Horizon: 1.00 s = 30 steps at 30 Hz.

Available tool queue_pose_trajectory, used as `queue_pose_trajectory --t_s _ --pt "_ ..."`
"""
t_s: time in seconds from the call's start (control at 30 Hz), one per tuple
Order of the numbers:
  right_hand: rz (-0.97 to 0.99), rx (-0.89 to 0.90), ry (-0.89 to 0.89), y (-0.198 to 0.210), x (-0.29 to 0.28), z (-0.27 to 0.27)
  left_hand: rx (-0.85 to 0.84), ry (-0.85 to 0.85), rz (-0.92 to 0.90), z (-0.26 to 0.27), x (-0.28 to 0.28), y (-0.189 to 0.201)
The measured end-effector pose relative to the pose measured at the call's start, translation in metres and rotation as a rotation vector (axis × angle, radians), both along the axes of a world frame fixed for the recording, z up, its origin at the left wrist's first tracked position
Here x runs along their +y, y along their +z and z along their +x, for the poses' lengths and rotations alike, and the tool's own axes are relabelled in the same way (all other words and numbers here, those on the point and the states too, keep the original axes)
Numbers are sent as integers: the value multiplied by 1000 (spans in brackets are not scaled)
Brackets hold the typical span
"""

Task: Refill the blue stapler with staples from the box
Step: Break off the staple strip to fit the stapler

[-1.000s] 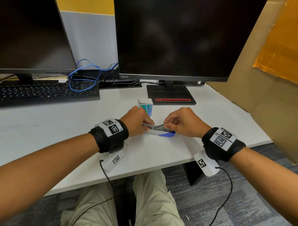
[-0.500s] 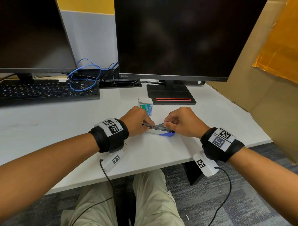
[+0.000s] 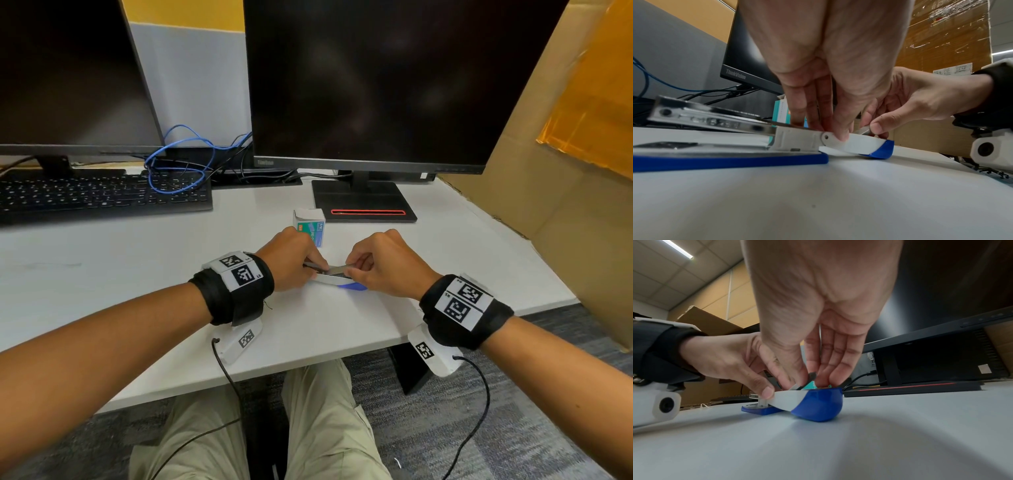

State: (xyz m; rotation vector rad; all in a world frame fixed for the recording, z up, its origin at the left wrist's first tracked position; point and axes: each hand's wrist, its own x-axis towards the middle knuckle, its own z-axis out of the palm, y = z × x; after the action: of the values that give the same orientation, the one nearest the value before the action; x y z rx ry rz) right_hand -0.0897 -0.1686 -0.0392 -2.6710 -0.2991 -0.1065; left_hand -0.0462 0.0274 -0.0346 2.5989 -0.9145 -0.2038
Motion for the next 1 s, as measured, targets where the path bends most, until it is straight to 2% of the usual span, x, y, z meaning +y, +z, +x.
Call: queue_pose_trajectory --t_s 0.23,0.5,1.0 --pt "-72 28 15 3 0 2 -17 -31 4 -1 2 0" --pt "29 33 -36 3 -10 1 -7 -4 -5 0 2 -2" --pt "3 22 15 6 -9 0 -37 -33 -8 1 3 -3"
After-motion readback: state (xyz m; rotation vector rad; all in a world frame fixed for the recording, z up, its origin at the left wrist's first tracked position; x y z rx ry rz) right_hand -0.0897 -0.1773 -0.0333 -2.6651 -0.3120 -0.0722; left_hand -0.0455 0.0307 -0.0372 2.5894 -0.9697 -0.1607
